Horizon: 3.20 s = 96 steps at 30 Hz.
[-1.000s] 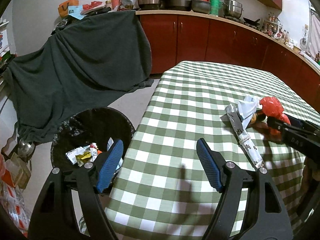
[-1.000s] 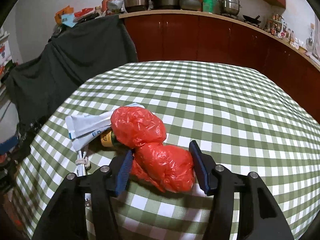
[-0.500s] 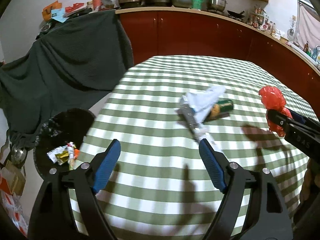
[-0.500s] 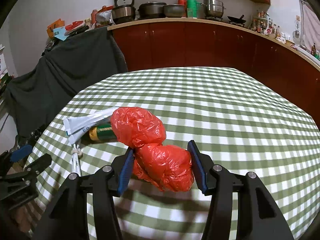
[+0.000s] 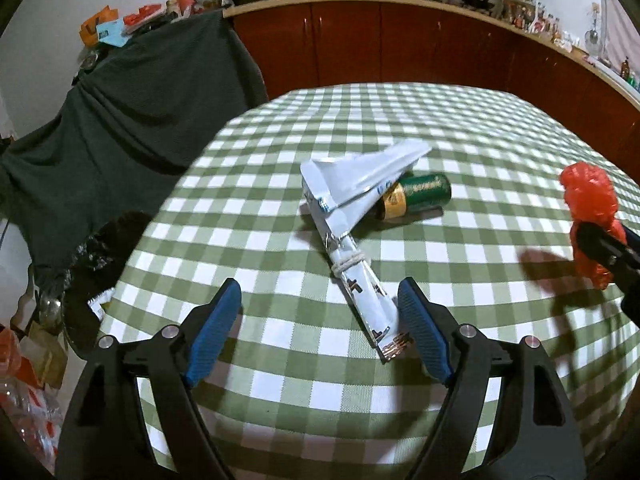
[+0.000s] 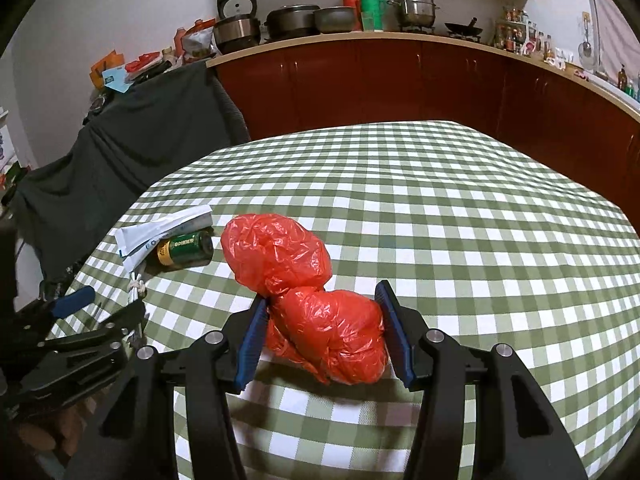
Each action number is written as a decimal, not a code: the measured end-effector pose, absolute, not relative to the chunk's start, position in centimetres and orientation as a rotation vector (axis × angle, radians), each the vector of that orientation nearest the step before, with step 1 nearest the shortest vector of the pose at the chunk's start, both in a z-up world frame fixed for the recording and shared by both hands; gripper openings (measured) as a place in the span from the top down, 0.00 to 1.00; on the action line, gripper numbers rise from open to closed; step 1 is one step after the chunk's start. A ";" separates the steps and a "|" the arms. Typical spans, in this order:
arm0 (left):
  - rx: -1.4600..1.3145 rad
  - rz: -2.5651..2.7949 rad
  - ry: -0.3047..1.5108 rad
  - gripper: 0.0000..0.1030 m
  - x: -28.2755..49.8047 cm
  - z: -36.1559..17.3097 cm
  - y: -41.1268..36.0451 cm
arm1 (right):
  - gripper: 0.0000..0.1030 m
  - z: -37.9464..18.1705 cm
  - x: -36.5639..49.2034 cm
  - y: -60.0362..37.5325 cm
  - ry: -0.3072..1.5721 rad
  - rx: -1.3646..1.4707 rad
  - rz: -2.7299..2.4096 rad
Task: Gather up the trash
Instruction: 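Lift the red bag with right while left grasps the white toothpaste tube, then carry the red bag and white tube over the black bin with both grippers, then open both grippers to drop the bag and tube into the bin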
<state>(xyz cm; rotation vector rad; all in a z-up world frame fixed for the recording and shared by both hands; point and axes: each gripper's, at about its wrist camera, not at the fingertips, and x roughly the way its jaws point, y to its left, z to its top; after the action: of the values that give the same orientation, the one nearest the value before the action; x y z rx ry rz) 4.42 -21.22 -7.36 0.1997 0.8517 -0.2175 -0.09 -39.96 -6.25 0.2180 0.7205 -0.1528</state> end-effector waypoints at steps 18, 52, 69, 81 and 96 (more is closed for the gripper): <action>0.263 -0.268 0.851 0.79 4.0 -7.3 -19.4 | 0.49 -6.4 -0.2 -39.8 0.718 0.235 -0.124; 0.175 -0.206 0.767 0.83 2.6 -4.5 -11.6 | 0.49 -5.9 0.1 -32.5 0.731 0.162 -0.083; 0.076 -0.020 0.743 0.83 3.1 -3.3 -1.1 | 0.49 -4.0 2.9 -21.4 0.710 0.106 0.091; 0.049 0.094 0.720 0.83 3.5 -3.3 4.4 | 0.49 -3.0 6.6 -14.2 0.689 0.084 0.207; 0.010 0.174 0.745 0.83 5.7 -5.2 8.1 | 0.49 -4.0 10.3 -8.5 0.709 0.056 0.261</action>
<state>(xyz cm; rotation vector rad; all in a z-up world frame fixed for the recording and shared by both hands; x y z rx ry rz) 5.66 8.13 -5.20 0.0103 0.7454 0.1738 10.27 -8.46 -3.98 0.0565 0.7086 0.2606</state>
